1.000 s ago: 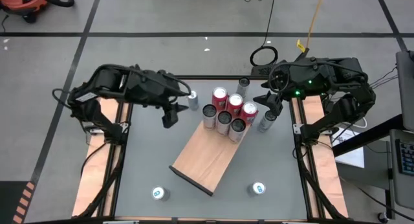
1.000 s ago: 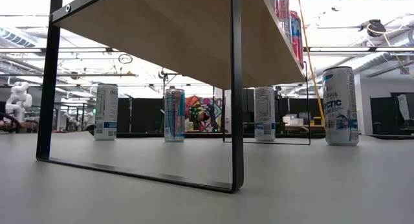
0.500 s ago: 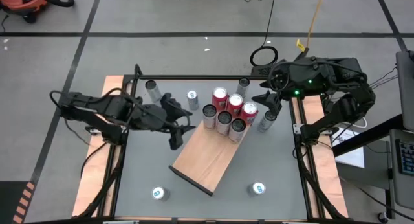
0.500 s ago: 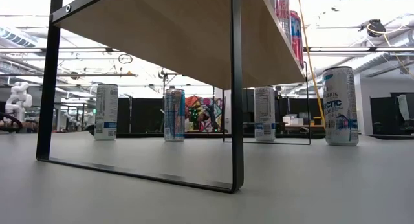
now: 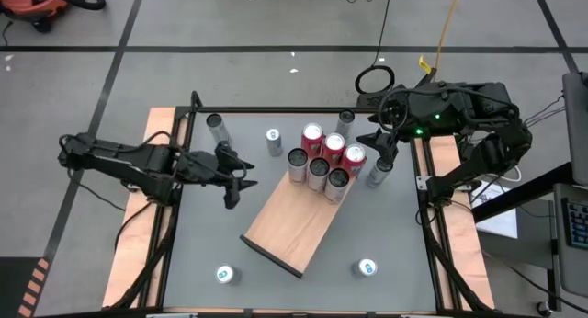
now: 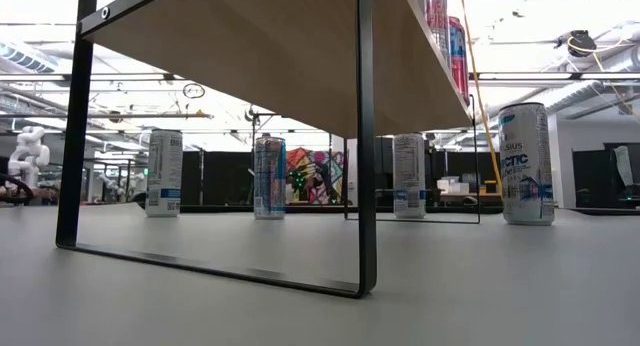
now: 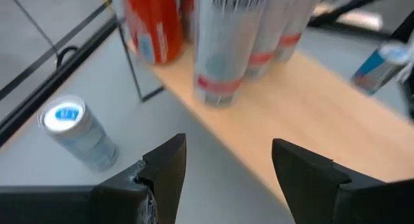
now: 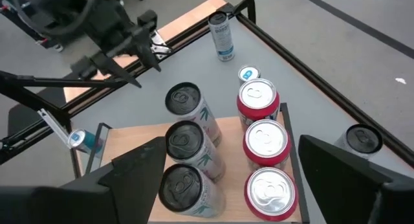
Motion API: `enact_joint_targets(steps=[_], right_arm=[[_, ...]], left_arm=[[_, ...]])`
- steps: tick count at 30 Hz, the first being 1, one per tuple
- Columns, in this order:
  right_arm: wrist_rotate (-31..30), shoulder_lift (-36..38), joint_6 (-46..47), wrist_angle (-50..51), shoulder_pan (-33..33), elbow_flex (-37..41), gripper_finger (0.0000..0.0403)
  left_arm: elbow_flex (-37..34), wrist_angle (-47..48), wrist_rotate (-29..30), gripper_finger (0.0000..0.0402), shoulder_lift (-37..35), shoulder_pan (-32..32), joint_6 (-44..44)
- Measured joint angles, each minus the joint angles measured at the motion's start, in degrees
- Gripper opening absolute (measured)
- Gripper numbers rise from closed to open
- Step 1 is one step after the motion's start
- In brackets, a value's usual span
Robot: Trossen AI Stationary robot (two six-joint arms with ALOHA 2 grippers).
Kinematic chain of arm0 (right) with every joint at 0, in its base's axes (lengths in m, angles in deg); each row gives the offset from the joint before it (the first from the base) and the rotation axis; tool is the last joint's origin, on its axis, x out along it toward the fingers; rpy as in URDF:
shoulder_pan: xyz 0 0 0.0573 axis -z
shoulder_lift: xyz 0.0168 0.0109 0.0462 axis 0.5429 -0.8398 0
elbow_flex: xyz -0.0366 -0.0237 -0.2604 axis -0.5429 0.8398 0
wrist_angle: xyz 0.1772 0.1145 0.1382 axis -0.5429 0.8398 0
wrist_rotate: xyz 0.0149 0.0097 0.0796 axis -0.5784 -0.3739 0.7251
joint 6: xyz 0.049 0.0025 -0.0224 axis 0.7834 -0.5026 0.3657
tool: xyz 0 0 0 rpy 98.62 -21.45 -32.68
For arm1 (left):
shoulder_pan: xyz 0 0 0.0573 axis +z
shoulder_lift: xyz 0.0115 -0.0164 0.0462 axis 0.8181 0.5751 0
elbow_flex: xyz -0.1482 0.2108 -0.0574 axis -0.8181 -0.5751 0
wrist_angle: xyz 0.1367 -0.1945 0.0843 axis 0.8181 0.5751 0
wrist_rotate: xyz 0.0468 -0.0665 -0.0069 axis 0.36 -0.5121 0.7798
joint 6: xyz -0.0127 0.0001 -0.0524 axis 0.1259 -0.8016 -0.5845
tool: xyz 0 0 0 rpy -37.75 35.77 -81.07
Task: Place canned beverage on shelf
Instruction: Put the white pink soda can on the shelf aligned with the other white pink soda cans
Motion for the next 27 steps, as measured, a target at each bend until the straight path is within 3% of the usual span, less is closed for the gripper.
enact_joint_targets(steps=[9,12,17,22,27], right_arm=[[-0.03,-0.01,-0.16,-0.02,0.0,0.0,0.0325],[-0.03,0.0,-0.04,-0.03,0.0,0.0,0.0325],[-0.03,0.0,-0.01,-0.05,0.0,0.0,0.0325],[-0.01,0.0,0.0,-0.04,0.0,0.0,0.0325],[-0.03,0.0,0.0,-0.02,0.0,0.02,0.0325]], left_arm=[[-0.31,-9.19,-2.16,0.0227,2.28,0.88,0.15],[-0.31,-9.73,-7.43,0.0227,2.62,5.03,0.6],[-0.27,-10.22,-21.04,0.0227,4.67,11.49,10.01],[-0.24,-14.1,-27.65,0.0227,8.66,15.6,15.64],[-0.28,-15.94,-28.45,0.0227,12.46,17.14,17.92]])
